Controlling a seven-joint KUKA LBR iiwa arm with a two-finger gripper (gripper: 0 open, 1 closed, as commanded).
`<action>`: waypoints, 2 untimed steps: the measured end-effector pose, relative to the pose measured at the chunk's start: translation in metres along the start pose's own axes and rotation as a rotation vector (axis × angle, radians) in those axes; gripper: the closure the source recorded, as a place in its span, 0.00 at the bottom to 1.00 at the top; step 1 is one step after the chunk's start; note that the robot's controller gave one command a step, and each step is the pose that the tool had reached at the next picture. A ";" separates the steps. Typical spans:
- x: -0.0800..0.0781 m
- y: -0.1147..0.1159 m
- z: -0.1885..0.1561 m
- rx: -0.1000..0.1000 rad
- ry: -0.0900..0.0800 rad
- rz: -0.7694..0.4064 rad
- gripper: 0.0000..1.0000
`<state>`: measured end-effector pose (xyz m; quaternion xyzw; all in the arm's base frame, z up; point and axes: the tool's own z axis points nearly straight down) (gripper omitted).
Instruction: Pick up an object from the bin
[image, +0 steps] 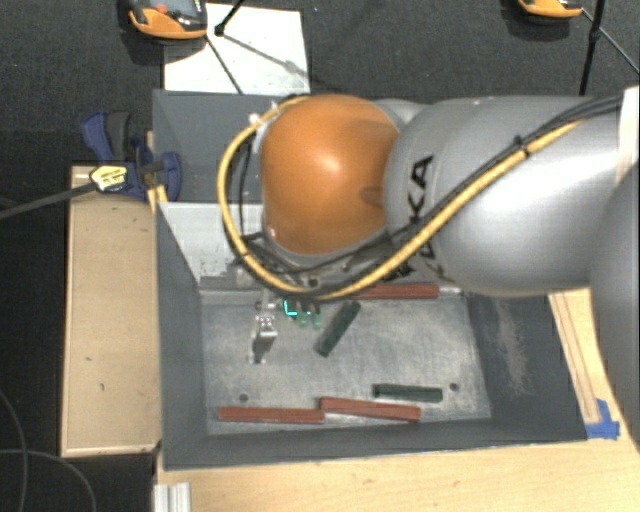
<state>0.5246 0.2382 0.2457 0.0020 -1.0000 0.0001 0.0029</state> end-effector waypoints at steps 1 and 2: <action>-0.002 -0.001 -0.005 -0.002 -0.008 0.005 0.00; 0.020 -0.026 0.036 -0.003 -0.013 -0.057 0.00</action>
Offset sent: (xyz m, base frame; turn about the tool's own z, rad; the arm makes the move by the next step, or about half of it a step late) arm -0.0447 -0.0540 -0.0818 -0.1157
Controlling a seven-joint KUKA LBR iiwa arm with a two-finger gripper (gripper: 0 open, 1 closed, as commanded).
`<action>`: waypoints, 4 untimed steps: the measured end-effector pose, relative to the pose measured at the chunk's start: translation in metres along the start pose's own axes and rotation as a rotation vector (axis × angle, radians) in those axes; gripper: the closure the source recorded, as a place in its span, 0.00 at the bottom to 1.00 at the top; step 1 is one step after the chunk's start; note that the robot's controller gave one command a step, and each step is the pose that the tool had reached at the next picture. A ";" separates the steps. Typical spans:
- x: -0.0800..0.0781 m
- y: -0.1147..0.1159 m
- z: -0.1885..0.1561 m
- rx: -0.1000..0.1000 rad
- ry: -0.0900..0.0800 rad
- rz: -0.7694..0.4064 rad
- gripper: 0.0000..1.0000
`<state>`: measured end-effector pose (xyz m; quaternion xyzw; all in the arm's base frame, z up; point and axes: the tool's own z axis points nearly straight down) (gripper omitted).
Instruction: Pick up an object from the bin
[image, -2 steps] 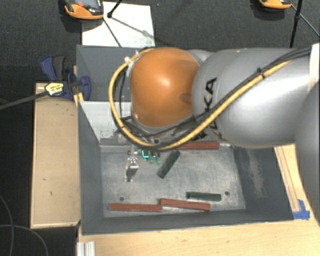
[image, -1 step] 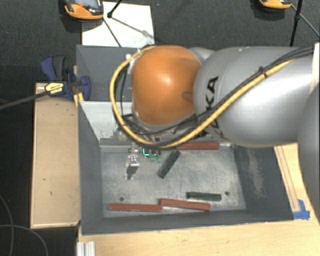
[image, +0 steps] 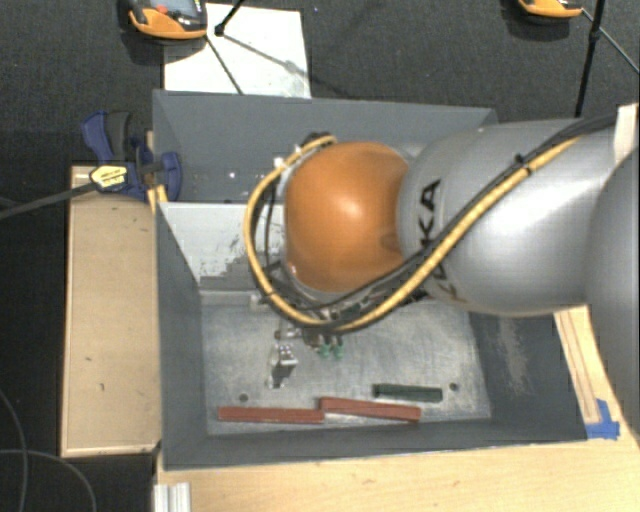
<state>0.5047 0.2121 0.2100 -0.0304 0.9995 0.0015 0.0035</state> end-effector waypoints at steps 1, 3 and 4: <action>0.009 -0.018 0.034 0.003 0.008 0.046 0.00; 0.022 -0.028 0.079 0.002 0.006 -0.228 0.00; 0.026 -0.018 0.138 0.001 0.004 0.095 1.00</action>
Offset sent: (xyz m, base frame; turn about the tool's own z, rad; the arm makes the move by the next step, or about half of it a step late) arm -0.0276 -0.0280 -0.0860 -0.2383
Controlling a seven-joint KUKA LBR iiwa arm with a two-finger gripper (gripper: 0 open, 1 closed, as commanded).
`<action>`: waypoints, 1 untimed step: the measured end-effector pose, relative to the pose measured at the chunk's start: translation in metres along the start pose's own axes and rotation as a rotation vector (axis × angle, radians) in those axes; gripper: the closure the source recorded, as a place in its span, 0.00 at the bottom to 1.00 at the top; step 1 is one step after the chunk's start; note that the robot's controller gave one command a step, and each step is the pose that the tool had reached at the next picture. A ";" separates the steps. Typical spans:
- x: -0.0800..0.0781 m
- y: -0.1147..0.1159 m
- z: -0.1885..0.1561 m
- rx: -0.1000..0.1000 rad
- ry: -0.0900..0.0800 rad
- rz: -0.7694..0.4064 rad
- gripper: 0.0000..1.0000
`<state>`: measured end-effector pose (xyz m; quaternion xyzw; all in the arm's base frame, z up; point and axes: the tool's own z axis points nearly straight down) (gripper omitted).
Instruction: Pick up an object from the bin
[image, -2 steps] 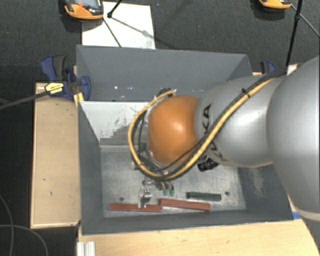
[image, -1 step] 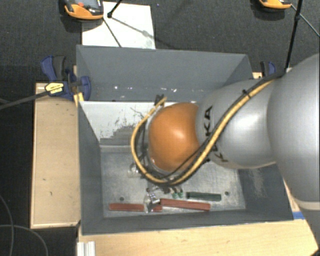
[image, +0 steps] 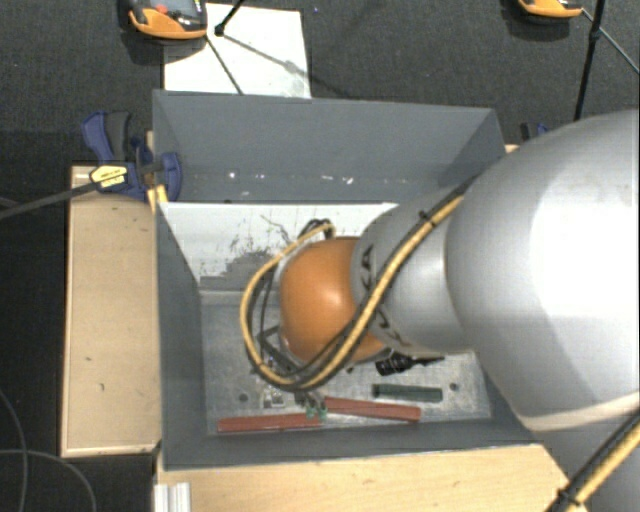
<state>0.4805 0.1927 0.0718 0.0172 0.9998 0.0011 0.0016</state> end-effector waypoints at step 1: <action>0.000 0.000 0.000 0.000 0.000 0.001 1.00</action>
Offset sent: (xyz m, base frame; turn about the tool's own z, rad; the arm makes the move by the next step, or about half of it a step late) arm 0.0351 -0.0593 0.0391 -0.7512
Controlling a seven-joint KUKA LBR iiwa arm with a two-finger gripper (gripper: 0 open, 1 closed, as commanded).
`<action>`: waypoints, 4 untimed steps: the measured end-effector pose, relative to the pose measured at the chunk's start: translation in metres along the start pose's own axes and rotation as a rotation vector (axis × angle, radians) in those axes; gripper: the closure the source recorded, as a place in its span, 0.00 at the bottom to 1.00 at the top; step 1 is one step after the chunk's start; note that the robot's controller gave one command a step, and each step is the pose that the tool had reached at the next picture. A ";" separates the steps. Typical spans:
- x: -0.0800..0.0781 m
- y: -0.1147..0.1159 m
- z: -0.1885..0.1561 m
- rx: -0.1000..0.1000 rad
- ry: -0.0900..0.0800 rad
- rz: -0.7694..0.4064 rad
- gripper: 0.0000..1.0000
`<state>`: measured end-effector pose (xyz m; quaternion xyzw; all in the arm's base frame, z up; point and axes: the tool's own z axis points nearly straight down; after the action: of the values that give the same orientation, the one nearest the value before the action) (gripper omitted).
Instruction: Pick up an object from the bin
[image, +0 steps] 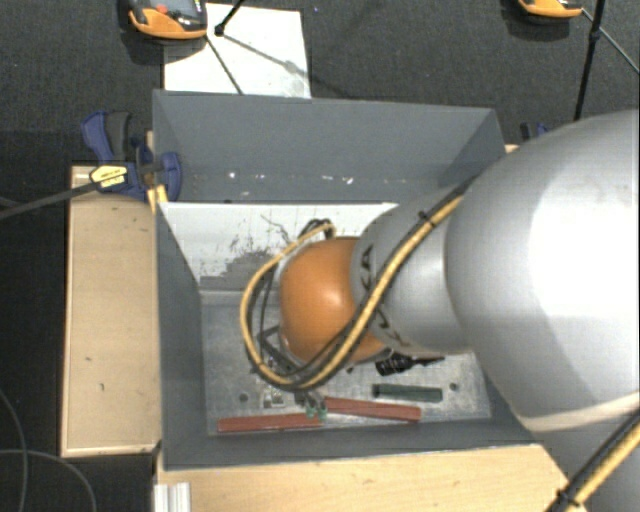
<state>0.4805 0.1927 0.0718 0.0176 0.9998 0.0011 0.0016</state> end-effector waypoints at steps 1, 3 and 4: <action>-0.004 -0.007 -0.005 0.000 0.003 -0.139 1.00; -0.009 -0.012 -0.015 0.004 0.004 -0.282 1.00; -0.021 0.009 -0.154 0.001 0.004 -0.352 0.00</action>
Offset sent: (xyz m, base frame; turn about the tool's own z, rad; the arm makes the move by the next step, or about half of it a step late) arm 0.0036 0.0569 0.0720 0.0353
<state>0.5018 0.2009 0.2258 -0.1578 0.9875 0.0001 0.0000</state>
